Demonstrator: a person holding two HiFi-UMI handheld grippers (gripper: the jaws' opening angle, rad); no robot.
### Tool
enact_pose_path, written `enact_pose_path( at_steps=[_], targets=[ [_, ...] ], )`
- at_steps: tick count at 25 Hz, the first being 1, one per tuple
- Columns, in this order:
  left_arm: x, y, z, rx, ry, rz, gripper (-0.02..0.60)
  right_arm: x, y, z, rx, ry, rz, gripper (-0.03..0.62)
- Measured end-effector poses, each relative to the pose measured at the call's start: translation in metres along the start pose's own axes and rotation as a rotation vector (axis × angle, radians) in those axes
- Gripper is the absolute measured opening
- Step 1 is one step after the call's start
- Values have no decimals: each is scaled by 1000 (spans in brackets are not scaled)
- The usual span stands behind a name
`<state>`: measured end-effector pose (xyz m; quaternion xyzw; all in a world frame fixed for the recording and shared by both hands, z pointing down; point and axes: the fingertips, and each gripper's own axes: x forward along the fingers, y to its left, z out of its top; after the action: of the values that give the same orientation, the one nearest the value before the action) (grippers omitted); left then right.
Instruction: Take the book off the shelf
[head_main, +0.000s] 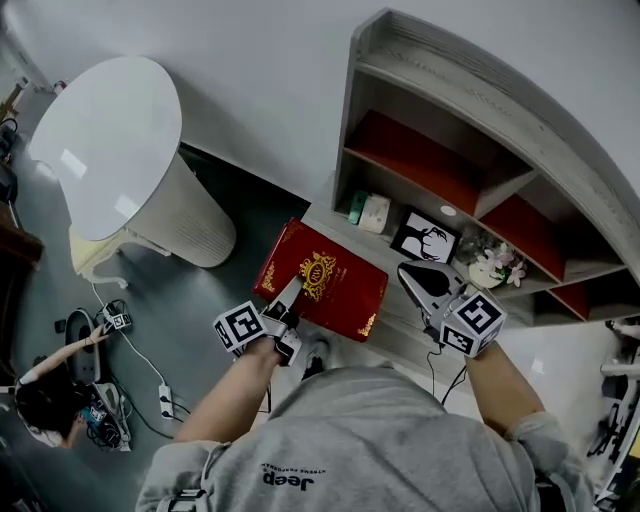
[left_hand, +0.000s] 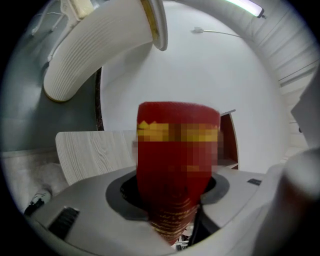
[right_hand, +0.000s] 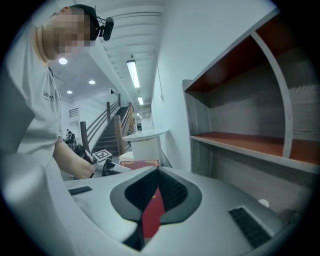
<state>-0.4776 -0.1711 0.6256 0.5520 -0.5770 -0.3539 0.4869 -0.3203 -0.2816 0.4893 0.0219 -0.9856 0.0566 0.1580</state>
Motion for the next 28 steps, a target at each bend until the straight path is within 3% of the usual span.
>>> enact_pose_path(
  at_steps=[2,12,15,19,28],
  targets=[
    [4,21,-2,-44,22,32,256,12,-2,-11,4,25,-3,18],
    [35,98,6,-19,129,85,256,53,-9,-45,44,133,-25,18],
    [38,111,1,-51,150,81,256,56,-7,-50,46,143,-32,18],
    [45,138,1,-58,196,149,248,65,-7,-57,53,163,-41,18],
    [56,149,5,-53,244,234,264,76,6,-65,71,182,-45,18]
  ],
)
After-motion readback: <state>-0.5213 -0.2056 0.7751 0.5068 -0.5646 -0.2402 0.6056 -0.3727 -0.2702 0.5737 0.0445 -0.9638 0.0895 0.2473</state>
